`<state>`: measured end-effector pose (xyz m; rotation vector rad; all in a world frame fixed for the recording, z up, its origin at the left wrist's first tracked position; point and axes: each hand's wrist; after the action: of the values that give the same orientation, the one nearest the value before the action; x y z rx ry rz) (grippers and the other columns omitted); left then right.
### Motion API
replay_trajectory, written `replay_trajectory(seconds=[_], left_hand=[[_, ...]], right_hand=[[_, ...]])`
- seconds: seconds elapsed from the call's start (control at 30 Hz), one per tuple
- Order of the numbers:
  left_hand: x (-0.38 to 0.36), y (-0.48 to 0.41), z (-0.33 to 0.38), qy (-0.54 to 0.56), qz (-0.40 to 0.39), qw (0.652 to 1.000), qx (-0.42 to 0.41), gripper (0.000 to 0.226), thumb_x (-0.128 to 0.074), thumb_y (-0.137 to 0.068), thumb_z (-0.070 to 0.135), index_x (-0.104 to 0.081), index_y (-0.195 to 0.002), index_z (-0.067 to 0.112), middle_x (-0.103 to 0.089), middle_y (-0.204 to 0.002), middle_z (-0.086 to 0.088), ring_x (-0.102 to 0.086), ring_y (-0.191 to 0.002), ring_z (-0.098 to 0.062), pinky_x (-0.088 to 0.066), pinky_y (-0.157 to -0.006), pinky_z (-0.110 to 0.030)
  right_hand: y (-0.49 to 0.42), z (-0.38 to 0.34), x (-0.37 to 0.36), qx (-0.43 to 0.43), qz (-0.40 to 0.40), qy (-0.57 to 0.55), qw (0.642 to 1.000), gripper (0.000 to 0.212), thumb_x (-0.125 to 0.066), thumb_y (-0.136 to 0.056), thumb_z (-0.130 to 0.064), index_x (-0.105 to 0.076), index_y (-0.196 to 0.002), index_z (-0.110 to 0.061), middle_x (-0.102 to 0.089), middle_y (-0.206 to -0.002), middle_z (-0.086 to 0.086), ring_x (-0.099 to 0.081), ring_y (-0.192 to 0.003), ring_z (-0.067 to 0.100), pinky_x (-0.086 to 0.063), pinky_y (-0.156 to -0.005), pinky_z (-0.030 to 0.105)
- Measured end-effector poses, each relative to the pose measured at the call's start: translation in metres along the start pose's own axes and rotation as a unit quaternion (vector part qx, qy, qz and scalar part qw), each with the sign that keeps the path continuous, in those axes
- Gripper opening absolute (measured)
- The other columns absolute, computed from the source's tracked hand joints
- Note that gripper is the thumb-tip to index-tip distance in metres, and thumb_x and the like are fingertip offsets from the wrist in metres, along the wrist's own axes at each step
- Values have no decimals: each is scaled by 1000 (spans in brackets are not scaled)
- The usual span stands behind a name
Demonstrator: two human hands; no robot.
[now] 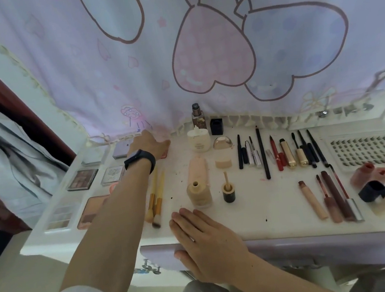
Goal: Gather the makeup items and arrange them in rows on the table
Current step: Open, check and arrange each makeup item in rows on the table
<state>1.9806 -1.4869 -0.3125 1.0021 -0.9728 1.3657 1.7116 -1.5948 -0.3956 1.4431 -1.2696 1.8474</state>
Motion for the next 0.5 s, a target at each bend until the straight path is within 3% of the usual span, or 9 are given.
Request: replay_trajectory(seconds=[0.1,0.2,0.37,0.43,0.5], left_hand=[[19,-7,-9,-7,27,999,-24,40,-53,-87,52,-59,-85,12,-67,-87,-15,-59,-69,-29,-46,-62,-32],[39,-13,-25,-13,49,999,-16,29,-53,-87,38,-58,-82,10,-65,-85,-18,-55,-66,-30,-42,-58,-32],[43,-22,-46,-17,-33,999,31,37,-57,-83,27,-62,-108,-1,-64,-111,-29,-62,-97,-41,-51,-77,-43],[39,-25,-51,-20,-70,996,51,47,-60,-84,38,-58,-118,6,-58,-124,-25,-55,-110,-40,-47,-85,-41],[34,-29,-54,-9,-97,993,64,73,-62,-80,56,-49,-136,10,-52,-136,-22,-48,-123,-42,-45,-96,-43]], right_hand=[[0,0,0,1,6,3,1000,57,-41,-102,-45,-50,-145,-8,-52,-150,9,-47,-140,26,-37,-118,39],[0,-1,-1,-1,5,7,1000,58,-41,-102,-45,-50,-145,-8,-52,-151,9,-47,-140,26,-37,-118,40],[0,-1,-3,-1,5,4,1000,57,-39,-103,-45,-49,-147,-9,-50,-152,9,-45,-142,26,-37,-118,41],[0,0,-4,0,7,5,1000,57,-39,-103,-45,-49,-147,-9,-51,-152,9,-45,-142,26,-37,-118,41],[0,-1,-5,-2,9,6,1000,58,-39,-103,-45,-49,-147,-9,-51,-152,9,-45,-142,26,-37,-118,41]])
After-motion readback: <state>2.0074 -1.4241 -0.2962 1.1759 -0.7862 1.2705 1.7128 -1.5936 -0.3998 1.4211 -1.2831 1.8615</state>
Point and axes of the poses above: each hand's wrist, its own y-axis away from the middle knuckle, its own x-axis out of the back of the hand, z = x × y
